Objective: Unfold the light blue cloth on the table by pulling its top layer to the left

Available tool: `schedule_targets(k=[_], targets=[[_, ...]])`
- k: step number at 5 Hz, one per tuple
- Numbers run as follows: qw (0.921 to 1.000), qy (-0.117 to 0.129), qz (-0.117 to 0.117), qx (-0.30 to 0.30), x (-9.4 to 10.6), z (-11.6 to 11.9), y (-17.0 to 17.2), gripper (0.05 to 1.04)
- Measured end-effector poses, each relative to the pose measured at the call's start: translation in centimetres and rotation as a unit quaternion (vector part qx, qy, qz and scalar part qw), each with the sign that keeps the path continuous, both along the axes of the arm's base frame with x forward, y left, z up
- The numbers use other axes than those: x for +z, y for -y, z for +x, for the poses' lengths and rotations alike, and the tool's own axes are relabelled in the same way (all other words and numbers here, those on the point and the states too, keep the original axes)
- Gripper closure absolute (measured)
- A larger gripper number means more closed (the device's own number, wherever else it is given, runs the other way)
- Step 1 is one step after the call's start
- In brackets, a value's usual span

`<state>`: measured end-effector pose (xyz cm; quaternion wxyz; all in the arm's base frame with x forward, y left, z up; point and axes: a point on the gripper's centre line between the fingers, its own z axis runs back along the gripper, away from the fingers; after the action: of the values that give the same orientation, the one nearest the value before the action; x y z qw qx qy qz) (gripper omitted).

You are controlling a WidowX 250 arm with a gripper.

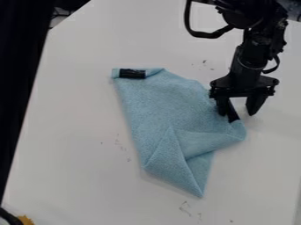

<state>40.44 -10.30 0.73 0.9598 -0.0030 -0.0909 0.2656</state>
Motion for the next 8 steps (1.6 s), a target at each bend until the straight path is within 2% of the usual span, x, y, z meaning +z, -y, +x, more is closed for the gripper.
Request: schedule_targets(k=[1, 2, 3, 4, 5, 6, 7, 8], targets=[[0.9999, 0.008, -0.014, 0.005, 0.0, 0.2, -0.5, 0.518], [0.9998, 0.010, -0.018, 0.001, 0.1, 0.7, -0.6, 0.768], [0.9997, 0.012, -0.020, 0.000, 0.1, 1.1, -0.6, 0.933], [0.9999, 0.005, -0.011, -0.001, 0.4, 1.1, -0.5, 0.999], [0.9997, -0.019, 0.008, 0.016, 1.0, 0.3, -0.3, 1.017], [0.9988, 0.010, 0.011, 0.047, 5.2, -1.1, -1.0, 1.020], [0.9962, 0.034, 0.007, 0.080, 8.2, -3.8, -4.4, 1.020], [0.9926, 0.055, 0.002, 0.108, 9.3, -6.7, -8.4, 1.020]])
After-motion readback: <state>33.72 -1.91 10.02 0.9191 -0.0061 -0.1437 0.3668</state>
